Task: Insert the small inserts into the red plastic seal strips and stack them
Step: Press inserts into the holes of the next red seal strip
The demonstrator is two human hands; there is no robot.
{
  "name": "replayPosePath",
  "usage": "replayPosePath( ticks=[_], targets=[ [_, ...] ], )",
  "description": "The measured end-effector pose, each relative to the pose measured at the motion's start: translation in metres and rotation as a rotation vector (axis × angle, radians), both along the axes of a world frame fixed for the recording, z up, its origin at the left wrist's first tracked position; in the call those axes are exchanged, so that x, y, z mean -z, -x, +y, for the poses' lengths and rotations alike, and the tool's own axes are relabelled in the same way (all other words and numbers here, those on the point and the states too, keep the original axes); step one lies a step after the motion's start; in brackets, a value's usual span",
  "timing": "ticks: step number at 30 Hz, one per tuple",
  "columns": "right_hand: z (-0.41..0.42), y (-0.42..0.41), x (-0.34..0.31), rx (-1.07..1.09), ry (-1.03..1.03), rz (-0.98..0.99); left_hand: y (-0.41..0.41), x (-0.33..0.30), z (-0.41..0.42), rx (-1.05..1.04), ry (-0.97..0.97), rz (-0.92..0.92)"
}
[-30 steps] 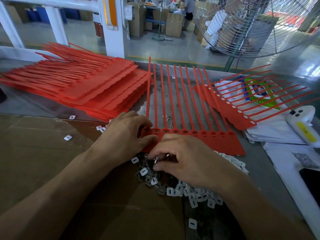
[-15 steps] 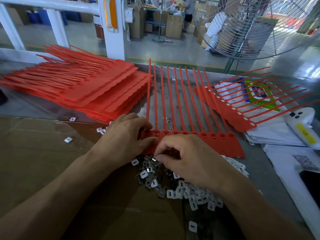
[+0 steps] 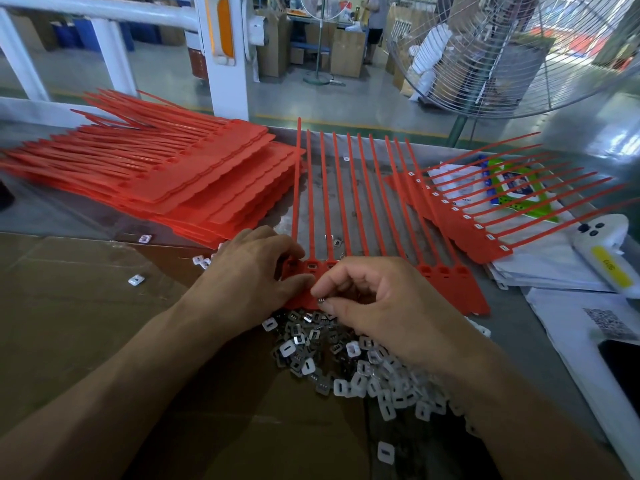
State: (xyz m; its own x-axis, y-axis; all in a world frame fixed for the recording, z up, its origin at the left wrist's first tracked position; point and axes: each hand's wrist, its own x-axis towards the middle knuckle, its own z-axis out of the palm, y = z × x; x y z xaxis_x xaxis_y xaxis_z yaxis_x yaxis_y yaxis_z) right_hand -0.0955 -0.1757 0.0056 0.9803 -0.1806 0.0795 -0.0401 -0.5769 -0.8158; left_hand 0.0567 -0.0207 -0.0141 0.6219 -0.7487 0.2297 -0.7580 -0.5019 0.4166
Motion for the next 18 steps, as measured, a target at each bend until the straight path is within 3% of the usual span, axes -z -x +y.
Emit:
replayPosePath(
  ticks=[18],
  targets=[
    [-0.0001,-0.0013,0.0035,0.014,0.000,0.004,0.0015,-0.0020,0.0001,-0.002,-0.013,0.001]
  ],
)
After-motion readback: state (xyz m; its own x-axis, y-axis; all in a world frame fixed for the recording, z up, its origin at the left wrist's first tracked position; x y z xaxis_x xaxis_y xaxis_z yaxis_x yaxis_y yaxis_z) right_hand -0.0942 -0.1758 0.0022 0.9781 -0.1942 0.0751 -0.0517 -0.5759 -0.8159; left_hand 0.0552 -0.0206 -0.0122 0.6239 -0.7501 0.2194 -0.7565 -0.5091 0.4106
